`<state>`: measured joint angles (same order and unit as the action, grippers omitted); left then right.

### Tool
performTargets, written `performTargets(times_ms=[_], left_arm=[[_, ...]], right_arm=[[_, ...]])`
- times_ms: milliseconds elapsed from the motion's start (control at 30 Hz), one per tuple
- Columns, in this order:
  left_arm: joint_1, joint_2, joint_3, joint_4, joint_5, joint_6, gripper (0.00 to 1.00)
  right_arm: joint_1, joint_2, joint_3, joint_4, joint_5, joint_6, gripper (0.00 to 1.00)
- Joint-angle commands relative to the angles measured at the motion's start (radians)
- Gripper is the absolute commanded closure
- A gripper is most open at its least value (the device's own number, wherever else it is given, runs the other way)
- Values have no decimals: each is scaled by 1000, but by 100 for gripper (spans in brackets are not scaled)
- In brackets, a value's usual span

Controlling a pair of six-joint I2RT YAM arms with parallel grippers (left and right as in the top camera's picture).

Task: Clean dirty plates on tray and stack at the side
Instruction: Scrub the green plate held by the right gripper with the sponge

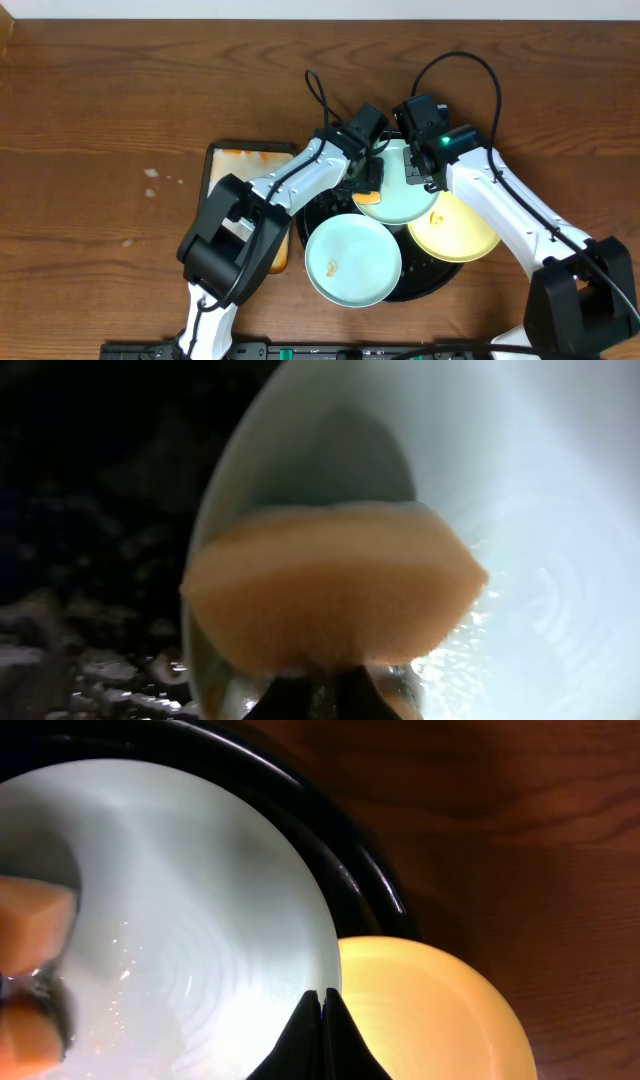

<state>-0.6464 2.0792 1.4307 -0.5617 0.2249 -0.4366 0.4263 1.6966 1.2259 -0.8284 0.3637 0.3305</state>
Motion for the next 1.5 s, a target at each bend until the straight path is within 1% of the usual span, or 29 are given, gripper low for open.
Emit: performTargets(times_ms=[0,133,300,433,500,533,567,600,800,900,967,1033,1167,1233,1300,1467], left_arm=[[10,42,-22,-28,-175,24,92],[10,42,-22,-53,-227,15,92],[10,39,-12,-67,-261,12,92],[10,24,10,-71,-261,11,92],[10,23,16,-75,-260,9,92],[10,23,16,-78,-260,0,92],[10,23,16,-81,-260,-4,92],[10,23,16,-83,-260,-7,92],[5,23,16,-84,-260,-6,92],[5,23,16,-85,-260,-6,92],[5,23,16,-86,-260,-6,92],[5,23,16,-86,-260,-6,92],[5,23,16,-85,-260,-6,93],[5,23,16,-86,-260,-6,92],[5,23,16,-86,-260,-6,92],[5,23,16,-88,-270,6,92]], right_arm=[[0,-10,2,-8,28,16,99],[-13,-10,2,-14,18,17,99],[-44,-9,1,-26,-64,17,99],[-72,-9,-8,-27,-159,17,98],[-77,-9,-21,-24,-191,16,92],[-80,-9,-34,-16,-197,17,83],[-82,-9,-46,-6,-197,17,68],[-85,-9,-62,9,-197,17,59],[-121,-9,-161,130,-274,17,57],[-146,-9,-200,205,-342,22,62],[-161,-9,-219,242,-351,58,65],[-166,-9,-232,277,-368,60,71],[-167,-9,-272,346,-373,68,83],[-167,-9,-278,347,-372,78,93],[-167,-9,-278,346,-368,77,99],[-167,-10,-278,340,-342,77,99]])
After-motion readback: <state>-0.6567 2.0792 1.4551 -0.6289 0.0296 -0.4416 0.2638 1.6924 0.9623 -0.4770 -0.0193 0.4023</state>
